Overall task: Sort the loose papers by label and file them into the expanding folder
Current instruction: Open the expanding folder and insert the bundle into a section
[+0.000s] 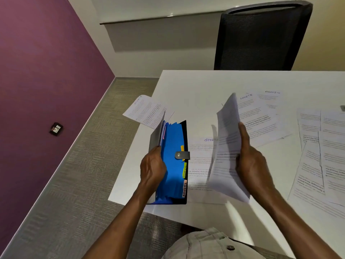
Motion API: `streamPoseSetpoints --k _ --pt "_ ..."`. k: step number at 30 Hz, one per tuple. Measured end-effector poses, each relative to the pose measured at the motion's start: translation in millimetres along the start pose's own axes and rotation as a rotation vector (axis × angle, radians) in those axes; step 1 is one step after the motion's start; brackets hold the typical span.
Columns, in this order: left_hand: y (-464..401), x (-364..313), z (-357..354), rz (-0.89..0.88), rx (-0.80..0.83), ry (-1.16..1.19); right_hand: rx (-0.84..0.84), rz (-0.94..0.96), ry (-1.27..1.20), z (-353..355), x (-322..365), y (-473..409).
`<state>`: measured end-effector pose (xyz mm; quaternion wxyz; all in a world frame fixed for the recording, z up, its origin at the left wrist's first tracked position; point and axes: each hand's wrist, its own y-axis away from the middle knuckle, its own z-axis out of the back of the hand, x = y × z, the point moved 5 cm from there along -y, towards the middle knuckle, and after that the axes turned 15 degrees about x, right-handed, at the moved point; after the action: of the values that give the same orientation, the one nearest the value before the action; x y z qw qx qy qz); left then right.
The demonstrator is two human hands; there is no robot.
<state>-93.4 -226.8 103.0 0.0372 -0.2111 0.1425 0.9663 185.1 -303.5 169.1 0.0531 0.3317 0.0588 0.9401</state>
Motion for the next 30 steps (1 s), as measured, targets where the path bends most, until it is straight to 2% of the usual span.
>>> streamPoseSetpoints --k 4,6,9,12,15,20,23,30 --pt "0.2 -2.8 -2.4 0.042 0.031 0.051 -0.073 0.02 -0.011 39.0 9.9 -1.8" --pt "-2.4 -5.0 -5.6 0.068 0.061 0.086 -0.032 0.003 -0.104 53.1 15.6 -4.3" --pt "-6.2 -11.4 -7.4 0.107 0.101 0.1 0.208 -0.005 -0.235 48.8 23.6 -4.9" --pt "-8.9 -18.2 -11.8 0.08 0.124 0.116 0.468 -0.068 -0.237 23.8 22.5 -1.9" --pt "-13.1 -19.3 -20.1 0.06 0.152 0.16 0.573 -0.127 -0.183 6.4 15.6 1.2" --pt "-19.3 -22.4 -25.2 0.08 0.143 0.243 0.623 -0.219 -0.105 -14.9 10.4 -0.4" --pt "-21.6 -24.6 -27.0 0.066 0.145 0.266 0.641 -0.306 -0.166 -30.4 5.8 -6.0" --pt "-23.3 -28.1 -26.4 0.072 0.146 0.293 0.463 -0.456 -0.395 -34.5 -23.7 1.7"
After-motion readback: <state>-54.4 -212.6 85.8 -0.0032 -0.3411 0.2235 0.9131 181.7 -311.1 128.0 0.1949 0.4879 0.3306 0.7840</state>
